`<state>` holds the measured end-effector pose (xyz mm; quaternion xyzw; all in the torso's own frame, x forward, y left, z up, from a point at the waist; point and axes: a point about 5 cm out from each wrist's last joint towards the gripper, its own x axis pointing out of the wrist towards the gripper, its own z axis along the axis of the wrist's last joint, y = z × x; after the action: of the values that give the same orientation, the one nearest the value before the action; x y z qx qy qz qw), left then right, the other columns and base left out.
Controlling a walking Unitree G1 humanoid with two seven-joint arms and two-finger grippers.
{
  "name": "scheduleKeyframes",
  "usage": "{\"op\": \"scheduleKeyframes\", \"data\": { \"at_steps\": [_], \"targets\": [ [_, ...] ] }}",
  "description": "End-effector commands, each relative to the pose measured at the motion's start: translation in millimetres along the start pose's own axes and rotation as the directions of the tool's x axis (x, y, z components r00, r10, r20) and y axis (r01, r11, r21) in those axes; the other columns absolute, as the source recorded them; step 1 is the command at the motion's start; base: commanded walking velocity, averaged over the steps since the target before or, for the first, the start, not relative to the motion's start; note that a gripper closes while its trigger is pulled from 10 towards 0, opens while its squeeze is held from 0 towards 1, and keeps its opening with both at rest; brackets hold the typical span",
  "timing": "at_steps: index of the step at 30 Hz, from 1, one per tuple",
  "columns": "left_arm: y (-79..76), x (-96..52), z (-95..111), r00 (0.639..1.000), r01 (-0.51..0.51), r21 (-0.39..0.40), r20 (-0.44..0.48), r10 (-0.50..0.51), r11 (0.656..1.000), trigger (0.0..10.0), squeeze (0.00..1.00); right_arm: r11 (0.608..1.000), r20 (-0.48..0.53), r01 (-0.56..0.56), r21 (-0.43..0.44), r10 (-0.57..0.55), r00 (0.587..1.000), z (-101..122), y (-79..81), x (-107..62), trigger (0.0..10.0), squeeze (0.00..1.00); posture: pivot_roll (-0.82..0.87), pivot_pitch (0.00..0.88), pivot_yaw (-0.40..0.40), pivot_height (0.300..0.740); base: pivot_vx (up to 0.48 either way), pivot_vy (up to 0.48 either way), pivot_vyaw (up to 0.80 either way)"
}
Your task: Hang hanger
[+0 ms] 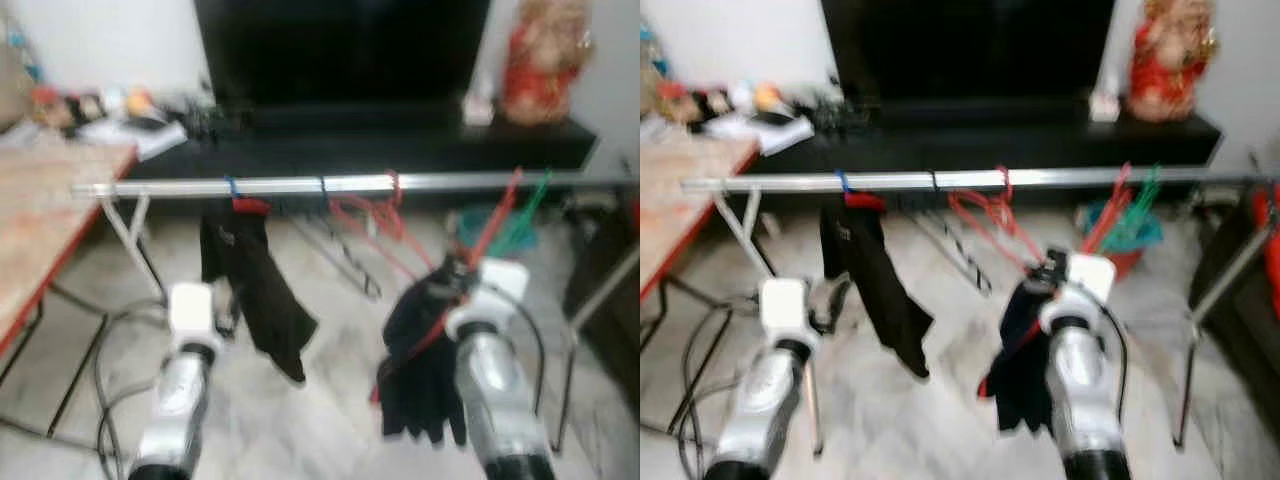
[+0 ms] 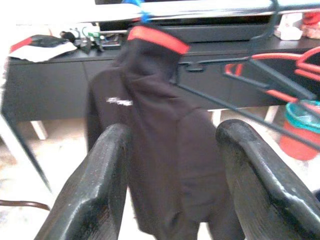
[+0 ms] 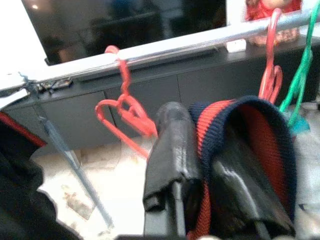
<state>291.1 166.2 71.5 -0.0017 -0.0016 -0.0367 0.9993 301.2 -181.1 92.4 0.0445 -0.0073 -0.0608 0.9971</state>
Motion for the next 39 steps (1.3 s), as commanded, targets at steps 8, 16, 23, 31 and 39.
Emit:
{"op": "scheduleKeyframes", "data": {
  "at_steps": [8,16,23,31,39],
  "targets": [
    [9.7,0.6,3.0,1.000,-0.023,0.020,0.007,0.022,1.000,10.0,0.00,0.999,0.046,-0.032,0.016,0.032,0.998,10.9,11.4,4.6,10.0,0.00,-0.04,0.000,0.011,0.740,0.338,-0.337,0.00],
    [11.5,-0.3,1.9,1.000,-0.027,0.024,0.005,0.027,0.999,10.0,0.00,0.999,0.033,0.005,0.046,-0.006,0.999,9.0,7.9,4.7,10.0,0.00,-0.04,0.000,0.011,0.740,0.338,-0.337,-0.36],
    [13.0,0.0,1.6,0.999,-0.036,0.025,0.002,0.035,0.999,10.0,0.00,0.999,0.030,-0.004,0.037,0.003,1.000,5.9,10.2,2.0,10.0,0.00,-0.04,0.000,0.011,0.740,0.273,-0.215,-0.64],
    [13.7,0.2,3.2,0.999,-0.040,0.032,0.007,0.039,0.999,10.0,0.00,0.999,0.030,-0.008,0.040,0.007,1.000,5.1,11.0,-0.3,10.0,0.00,-0.04,0.000,0.011,0.740,0.000,0.000,0.00],
    [10.8,-3.2,9.0,1.000,-0.023,0.064,0.020,0.021,0.998,10.0,0.00,0.999,-0.009,-0.029,0.035,0.029,1.000,-4.1,11.5,-4.1,10.0,0.00,-0.04,0.000,0.010,0.740,0.000,0.000,0.00]
  ]
}}
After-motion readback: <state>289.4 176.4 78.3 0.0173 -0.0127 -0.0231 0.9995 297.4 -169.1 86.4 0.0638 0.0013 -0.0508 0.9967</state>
